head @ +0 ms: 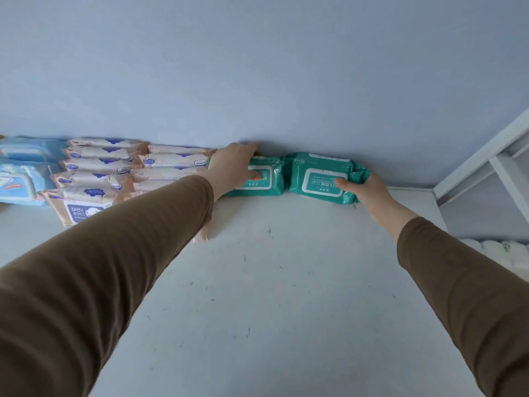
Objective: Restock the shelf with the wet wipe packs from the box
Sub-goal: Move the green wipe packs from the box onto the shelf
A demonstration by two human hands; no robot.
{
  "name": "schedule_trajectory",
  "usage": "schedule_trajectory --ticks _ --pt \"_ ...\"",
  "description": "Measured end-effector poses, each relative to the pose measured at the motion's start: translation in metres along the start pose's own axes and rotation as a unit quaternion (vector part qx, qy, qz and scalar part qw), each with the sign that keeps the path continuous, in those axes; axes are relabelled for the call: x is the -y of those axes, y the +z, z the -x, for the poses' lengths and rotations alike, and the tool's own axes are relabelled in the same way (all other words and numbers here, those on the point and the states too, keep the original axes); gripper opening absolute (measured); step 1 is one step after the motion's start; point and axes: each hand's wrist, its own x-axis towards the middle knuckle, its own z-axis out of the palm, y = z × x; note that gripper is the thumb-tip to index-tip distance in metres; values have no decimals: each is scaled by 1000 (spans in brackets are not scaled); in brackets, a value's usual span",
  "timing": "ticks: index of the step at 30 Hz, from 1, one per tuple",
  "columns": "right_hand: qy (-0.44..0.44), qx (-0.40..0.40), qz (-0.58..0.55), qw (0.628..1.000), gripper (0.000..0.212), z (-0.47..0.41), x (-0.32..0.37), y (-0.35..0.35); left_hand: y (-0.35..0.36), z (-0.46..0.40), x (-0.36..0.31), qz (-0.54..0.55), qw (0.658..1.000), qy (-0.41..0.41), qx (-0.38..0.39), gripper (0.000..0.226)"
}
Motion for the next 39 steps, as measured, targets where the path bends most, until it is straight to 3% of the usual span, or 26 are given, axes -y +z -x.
schedule_trajectory --ticks 3,10,18,22,25,33,39 --pt "-22 -58 7 998 67 3 -13 4 4 3 7 -53 996 44 -52 57" --pt "-50 -88 151 983 62 -6 -14 19 14 0 1 -80 994 36 -71 42" --pt "17 -259 193 946 78 40 -7 38 13 27 -16 -81 989 10 -121 60" --pt "-35 -215 229 949 45 101 -14 44 10 69 -30 -4 991 10 -130 54" --pt "-72 -181 270 943 32 161 -18 48 13 117 -42 20 993 40 -108 53" --pt "-159 -158 347 911 22 355 -55 46 26 291 -84 87 990 92 -69 42" --pt "-231 -191 349 888 19 487 -105 12 35 411 -136 138 978 143 -67 37"
